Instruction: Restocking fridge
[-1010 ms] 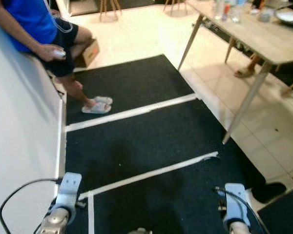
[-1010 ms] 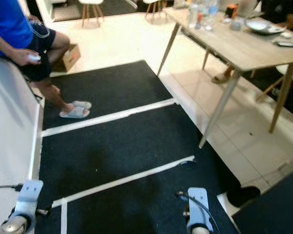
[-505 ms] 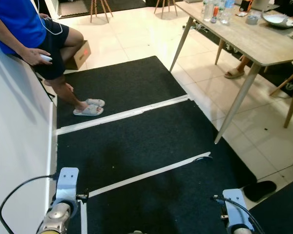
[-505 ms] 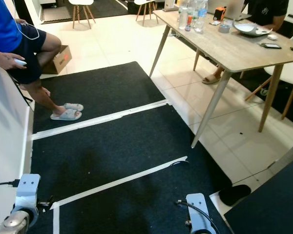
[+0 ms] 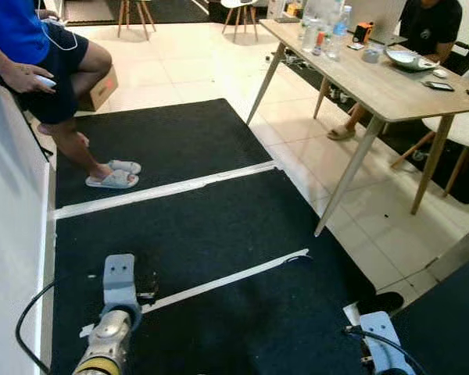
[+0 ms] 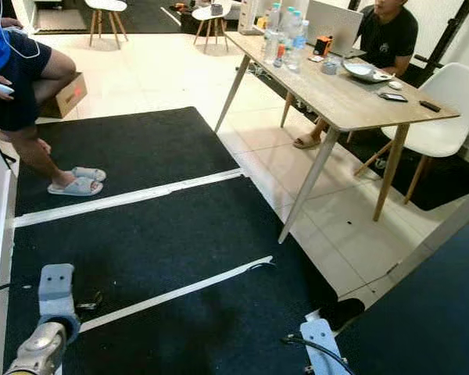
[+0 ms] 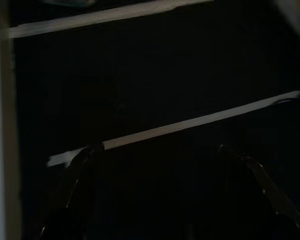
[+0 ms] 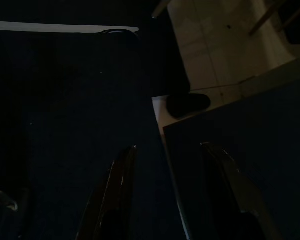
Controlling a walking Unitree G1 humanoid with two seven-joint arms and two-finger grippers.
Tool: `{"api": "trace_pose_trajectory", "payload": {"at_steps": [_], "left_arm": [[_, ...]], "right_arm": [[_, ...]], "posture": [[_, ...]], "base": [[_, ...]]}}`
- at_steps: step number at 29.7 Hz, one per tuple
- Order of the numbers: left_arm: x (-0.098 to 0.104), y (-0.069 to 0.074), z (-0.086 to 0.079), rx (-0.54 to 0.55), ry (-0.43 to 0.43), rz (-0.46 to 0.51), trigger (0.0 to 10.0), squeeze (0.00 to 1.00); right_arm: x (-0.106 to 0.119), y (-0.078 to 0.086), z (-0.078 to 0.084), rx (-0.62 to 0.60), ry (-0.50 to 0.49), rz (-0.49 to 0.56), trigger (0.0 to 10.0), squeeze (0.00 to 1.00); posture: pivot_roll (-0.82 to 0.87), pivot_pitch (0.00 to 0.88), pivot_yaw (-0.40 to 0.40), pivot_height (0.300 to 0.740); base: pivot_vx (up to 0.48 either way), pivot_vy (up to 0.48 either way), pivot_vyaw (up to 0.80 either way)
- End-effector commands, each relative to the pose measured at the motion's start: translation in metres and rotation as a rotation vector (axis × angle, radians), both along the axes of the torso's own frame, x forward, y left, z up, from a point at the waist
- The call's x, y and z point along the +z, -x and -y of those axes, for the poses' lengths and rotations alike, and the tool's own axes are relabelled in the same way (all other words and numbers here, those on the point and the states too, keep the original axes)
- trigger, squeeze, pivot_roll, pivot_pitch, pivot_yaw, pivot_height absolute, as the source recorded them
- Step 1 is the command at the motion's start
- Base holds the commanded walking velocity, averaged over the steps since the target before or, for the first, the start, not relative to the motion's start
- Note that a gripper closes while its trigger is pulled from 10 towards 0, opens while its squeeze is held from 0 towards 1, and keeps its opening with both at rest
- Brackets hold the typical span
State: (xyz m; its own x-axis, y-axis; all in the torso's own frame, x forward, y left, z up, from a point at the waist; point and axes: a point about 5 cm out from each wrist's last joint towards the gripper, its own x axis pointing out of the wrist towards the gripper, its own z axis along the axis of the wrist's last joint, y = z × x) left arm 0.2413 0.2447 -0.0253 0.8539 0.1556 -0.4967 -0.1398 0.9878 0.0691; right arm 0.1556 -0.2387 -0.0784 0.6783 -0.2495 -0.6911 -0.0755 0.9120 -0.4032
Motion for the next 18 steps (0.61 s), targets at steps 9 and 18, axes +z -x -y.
{"api": "trace_pose_trajectory", "payload": {"at_steps": [9, 18], "left_arm": [[-0.001, 0.001, 0.005, -0.05, -0.032, -0.001, 10.0, 0.0], [0.014, 0.005, 0.001, -0.196, -0.177, 0.11, 10.0, 0.0]], "right_arm": [[0.01, -0.021, -0.007, -0.037, -0.076, 0.114, 10.0, 0.17], [0.033, -0.052, -0.023, -0.009, -0.111, 0.321, 10.0, 0.15]], "posture": [[-0.04, 0.0, -0.088, 0.74], [-0.03, 0.0, -0.057, 0.74]], "base": [[0.0, 0.0, 0.0], [0.0, 0.0, 0.0]]}}
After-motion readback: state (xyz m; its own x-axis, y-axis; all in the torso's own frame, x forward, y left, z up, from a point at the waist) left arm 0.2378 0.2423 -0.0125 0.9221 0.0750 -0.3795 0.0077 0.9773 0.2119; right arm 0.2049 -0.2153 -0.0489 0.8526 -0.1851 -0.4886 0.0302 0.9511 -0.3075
